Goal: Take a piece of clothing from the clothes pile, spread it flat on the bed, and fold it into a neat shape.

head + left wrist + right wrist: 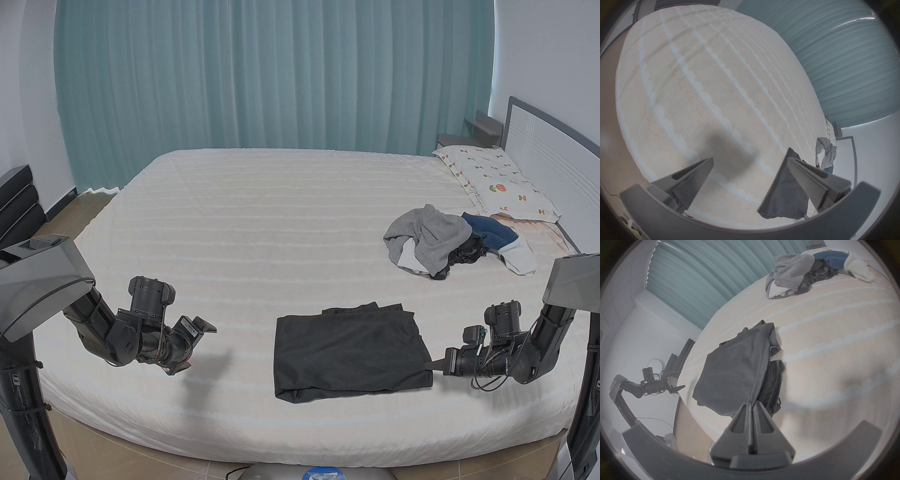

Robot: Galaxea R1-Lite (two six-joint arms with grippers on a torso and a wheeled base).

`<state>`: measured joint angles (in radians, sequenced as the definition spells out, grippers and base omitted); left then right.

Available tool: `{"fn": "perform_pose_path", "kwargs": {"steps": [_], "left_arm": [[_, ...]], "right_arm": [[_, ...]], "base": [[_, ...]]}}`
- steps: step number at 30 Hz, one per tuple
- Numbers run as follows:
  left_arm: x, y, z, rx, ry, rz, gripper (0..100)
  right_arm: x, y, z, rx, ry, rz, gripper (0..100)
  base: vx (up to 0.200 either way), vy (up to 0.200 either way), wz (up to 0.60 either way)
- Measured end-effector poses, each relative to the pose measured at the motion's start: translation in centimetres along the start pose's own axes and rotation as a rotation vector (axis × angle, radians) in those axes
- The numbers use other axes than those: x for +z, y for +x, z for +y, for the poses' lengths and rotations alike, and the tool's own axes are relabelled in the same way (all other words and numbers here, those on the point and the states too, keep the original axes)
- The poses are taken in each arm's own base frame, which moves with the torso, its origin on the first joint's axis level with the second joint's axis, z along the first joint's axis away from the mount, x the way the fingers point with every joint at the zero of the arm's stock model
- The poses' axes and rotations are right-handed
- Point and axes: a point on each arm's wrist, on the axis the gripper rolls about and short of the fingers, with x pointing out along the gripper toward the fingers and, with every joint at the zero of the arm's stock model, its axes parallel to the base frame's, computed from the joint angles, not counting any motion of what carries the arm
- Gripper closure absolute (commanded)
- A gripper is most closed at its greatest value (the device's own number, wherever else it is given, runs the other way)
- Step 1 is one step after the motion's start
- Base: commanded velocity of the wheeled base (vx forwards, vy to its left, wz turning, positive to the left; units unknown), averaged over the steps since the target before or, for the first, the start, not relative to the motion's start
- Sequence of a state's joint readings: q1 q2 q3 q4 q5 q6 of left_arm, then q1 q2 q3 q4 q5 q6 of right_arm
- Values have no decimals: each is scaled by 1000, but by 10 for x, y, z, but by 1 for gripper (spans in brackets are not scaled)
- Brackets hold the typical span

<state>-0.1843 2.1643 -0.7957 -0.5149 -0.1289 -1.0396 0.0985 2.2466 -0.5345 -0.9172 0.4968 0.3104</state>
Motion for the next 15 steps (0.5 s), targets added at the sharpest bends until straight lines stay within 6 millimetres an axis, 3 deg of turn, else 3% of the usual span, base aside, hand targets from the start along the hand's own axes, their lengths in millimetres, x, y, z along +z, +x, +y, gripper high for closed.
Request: {"fn": "perform_pose_path", "kwargs": {"steps": [5, 6, 15], "left_arm": [[0, 0, 0, 0, 0, 0, 0], [0, 0, 0, 0, 0, 0, 0], [0, 0, 0, -1, 0, 0, 0]], "right_arm": [[-4, 0, -3, -10, -30, 14, 100], [-5, 0, -4, -13, -31, 15, 0], [-3, 2, -8, -20, -46, 14, 0]], "base": [[0, 0, 0], [0, 0, 0], [0, 0, 0]]}}
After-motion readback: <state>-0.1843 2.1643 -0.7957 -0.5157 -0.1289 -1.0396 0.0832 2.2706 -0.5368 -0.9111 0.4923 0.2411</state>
